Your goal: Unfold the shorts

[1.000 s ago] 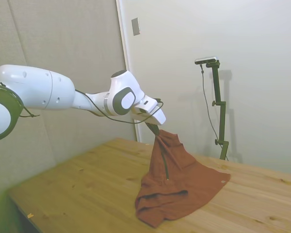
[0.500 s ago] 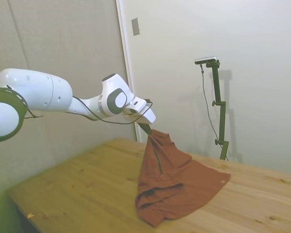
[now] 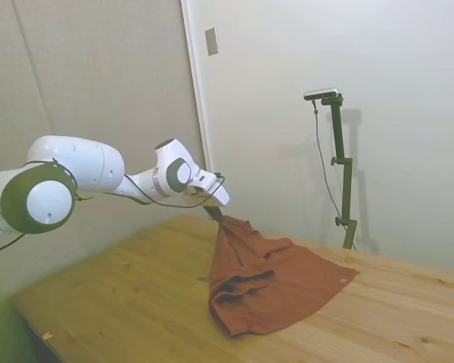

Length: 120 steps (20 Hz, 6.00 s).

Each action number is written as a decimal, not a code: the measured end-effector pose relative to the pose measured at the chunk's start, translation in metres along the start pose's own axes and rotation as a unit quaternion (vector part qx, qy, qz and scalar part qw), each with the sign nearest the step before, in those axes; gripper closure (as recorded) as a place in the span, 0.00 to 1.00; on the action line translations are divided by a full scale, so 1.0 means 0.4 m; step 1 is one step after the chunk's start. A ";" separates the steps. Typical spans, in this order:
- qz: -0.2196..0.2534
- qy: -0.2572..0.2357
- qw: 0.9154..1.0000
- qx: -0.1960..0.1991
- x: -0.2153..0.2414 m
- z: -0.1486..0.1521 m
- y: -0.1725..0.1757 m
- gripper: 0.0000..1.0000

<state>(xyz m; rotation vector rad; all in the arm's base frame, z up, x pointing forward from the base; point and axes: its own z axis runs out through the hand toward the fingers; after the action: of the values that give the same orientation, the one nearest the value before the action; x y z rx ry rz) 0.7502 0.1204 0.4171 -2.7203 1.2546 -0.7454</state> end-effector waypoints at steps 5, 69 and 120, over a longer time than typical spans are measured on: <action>-0.007 -0.007 1.000 -0.024 -0.010 0.028 0.000 0.00; -0.107 -0.243 0.963 0.046 0.472 0.139 0.688 0.00; -0.337 -0.249 0.906 0.059 -0.068 -0.107 0.349 1.00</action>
<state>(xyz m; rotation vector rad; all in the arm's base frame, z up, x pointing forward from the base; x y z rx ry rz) 0.6179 0.0533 0.4099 -2.9429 0.1483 -0.0952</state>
